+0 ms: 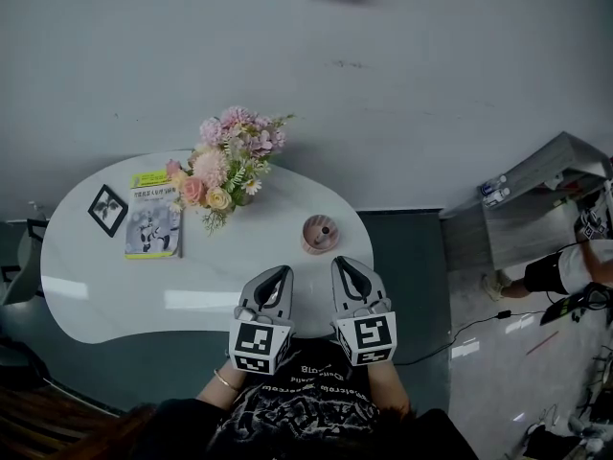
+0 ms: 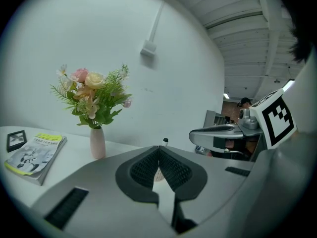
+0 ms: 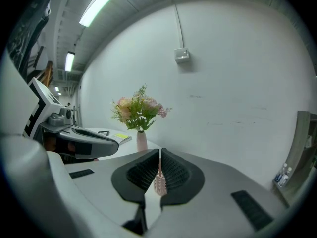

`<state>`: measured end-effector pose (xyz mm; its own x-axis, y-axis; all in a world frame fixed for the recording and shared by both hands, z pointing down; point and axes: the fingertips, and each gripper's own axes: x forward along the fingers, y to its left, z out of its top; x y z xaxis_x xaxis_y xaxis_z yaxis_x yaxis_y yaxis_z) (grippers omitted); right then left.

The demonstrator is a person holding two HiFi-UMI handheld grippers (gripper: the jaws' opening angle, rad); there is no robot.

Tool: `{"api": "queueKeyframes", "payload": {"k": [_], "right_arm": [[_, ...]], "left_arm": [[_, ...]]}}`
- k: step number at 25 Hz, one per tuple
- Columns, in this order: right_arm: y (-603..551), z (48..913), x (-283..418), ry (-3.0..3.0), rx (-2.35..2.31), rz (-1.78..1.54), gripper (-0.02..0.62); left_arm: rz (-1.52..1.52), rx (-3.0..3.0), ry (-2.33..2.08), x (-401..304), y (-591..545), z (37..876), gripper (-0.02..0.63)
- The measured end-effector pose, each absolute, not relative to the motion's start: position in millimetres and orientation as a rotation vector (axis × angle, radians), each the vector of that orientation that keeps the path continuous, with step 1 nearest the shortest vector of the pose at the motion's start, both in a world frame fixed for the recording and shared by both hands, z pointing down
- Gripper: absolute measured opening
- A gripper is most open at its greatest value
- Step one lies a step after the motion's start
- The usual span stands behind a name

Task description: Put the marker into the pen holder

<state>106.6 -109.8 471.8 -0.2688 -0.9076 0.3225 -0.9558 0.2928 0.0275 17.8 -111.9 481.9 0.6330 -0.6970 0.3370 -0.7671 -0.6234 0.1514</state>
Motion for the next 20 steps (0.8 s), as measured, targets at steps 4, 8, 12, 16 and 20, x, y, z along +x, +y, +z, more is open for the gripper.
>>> {"api": "queueKeyframes", "payload": {"k": [4,8,12,16,20], "right_arm": [[-109.5,472.3,106.0,-2.288,1.703,0.253,0.031],[-110.4,472.9,104.9,-2.288,1.698,0.253,0.028],[-110.9,474.1,103.6,-2.281,1.694,0.245,0.028],[-111.1,476.0,99.6,-2.283,1.678,0.241,0.028],[-111.9,476.2,97.0,-2.282,1.674,0.253,0.028]], "left_arm": [[0.365,2.588,-1.167,21.4,-109.5,481.8,0.023],[0.366,2.593,-1.158,22.6,-109.3,481.5,0.023],[0.368,2.591,-1.181,19.6,-112.6,481.9,0.023],[0.387,2.604,-1.198,16.4,-114.8,482.4,0.023],[0.385,2.589,-1.201,14.1,-113.3,484.2,0.023]]}}
